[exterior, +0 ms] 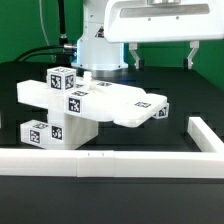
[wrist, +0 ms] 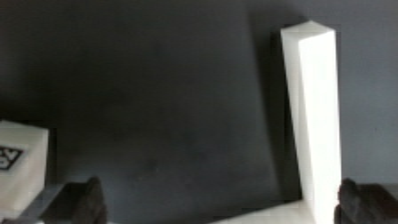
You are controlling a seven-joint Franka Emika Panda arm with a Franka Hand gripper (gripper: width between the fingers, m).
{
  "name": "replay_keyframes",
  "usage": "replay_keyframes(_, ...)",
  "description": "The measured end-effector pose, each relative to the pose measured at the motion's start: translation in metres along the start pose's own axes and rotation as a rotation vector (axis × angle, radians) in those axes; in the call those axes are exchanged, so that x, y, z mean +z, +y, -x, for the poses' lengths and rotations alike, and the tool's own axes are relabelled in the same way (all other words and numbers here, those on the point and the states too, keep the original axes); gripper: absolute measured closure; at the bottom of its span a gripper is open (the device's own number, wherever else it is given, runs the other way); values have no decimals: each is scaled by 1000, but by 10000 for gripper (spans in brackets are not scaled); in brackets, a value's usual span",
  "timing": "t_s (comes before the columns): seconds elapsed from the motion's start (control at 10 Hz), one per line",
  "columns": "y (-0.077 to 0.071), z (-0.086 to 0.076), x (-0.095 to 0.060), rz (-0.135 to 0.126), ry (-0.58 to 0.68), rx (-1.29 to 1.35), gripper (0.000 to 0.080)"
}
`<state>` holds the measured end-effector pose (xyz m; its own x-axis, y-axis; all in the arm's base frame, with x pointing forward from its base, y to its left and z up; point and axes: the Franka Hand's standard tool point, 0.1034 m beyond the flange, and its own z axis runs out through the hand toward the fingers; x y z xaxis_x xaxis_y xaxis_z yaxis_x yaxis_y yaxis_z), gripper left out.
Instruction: Assemble chair
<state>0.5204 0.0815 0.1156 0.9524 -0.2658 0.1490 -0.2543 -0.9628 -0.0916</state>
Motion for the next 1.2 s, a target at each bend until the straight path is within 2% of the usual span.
replay_keyframes(0.3,-3,27,12,28,-159,-9,150)
replay_keyframes(0.5,2,43,22,50,-243,-12,150)
replay_keyframes(0.6,4,45,20,60,-318,-9,150)
replay_keyframes(0.7,4,39,20,58,-309,-6,150)
replay_keyframes(0.8,3,41,22,60,-297,-8,150)
replay_keyframes(1.0,-12,66,37,67,-263,-42,150)
replay_keyframes(1.2,-17,90,64,73,-203,-83,150)
